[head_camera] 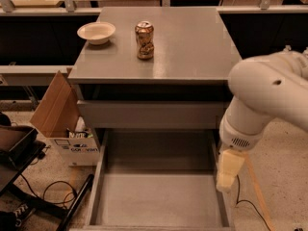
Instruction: Open middle drawer
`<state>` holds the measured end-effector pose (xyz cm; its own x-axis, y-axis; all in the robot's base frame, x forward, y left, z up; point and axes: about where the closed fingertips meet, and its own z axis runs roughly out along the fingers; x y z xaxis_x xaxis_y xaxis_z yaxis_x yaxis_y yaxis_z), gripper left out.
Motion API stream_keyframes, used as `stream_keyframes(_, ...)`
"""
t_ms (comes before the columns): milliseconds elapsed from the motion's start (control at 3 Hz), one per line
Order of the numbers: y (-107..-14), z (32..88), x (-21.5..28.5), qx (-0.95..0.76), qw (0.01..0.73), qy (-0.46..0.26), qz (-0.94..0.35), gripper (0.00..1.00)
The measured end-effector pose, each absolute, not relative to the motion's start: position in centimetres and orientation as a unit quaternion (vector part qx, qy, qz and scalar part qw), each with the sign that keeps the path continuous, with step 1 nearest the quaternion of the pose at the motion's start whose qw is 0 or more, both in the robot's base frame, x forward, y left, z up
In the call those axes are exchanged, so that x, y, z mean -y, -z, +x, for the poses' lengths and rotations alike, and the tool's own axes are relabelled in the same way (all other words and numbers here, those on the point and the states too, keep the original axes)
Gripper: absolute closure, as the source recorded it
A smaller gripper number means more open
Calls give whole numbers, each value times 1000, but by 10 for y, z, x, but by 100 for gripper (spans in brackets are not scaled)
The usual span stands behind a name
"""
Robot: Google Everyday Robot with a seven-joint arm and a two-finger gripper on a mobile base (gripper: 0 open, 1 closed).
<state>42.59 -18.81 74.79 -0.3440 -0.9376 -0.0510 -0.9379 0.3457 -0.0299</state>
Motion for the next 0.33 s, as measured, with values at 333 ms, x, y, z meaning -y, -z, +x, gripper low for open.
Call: stream_keyframes(333,-802,440,211,-800,42,29,-597,0)
